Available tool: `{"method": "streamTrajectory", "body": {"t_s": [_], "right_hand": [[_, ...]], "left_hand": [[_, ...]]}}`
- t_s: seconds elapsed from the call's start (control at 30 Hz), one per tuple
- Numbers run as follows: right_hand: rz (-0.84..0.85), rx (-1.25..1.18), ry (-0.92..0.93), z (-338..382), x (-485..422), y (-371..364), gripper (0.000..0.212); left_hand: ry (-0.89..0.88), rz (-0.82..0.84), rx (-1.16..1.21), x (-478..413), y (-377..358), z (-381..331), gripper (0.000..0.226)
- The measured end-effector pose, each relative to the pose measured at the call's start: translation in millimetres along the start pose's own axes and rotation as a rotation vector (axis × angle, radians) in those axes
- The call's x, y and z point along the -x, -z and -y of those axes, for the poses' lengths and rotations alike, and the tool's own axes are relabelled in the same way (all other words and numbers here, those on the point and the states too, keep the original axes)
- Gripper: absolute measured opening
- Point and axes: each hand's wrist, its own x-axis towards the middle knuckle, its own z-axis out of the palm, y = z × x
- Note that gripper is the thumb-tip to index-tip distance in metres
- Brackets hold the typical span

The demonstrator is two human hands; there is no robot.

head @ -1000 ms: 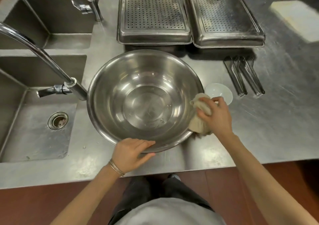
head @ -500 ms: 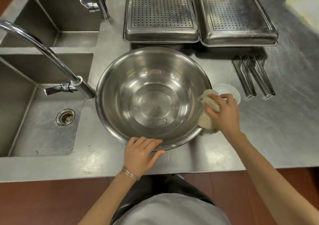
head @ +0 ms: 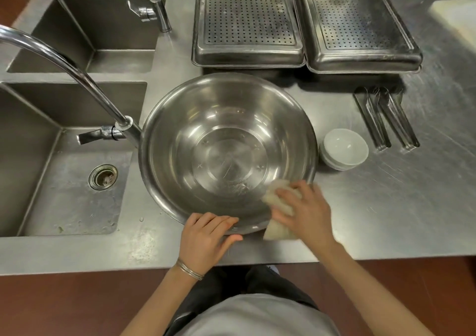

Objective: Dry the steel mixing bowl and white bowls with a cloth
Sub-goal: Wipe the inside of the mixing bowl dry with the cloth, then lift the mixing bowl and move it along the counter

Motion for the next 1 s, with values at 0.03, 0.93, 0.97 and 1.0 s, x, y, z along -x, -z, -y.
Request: {"method": "streamTrajectory", "body": {"t_s": [0.03,0.93,0.97,1.0], "right_hand": [[-0.019,0.014,-0.055,-11,-9,4,0.036],[0.005,-0.786,-0.814,-28,-101,-3,0.077],[-0.007,-0.809,-0.817,-27,-100,-2,0.075],[-0.023,-0.831,-0.821,-25,-99,-1,0.074]], "left_hand": [[0.009,-0.001,0.0,1,2,1,0.034],[0.926,-0.04,0.335,-60,48,146,0.075],[0.951,-0.079,0.373,-62,47,147,0.073],[0.961,-0.118,0.401,-63,46,148,0.071]]}}
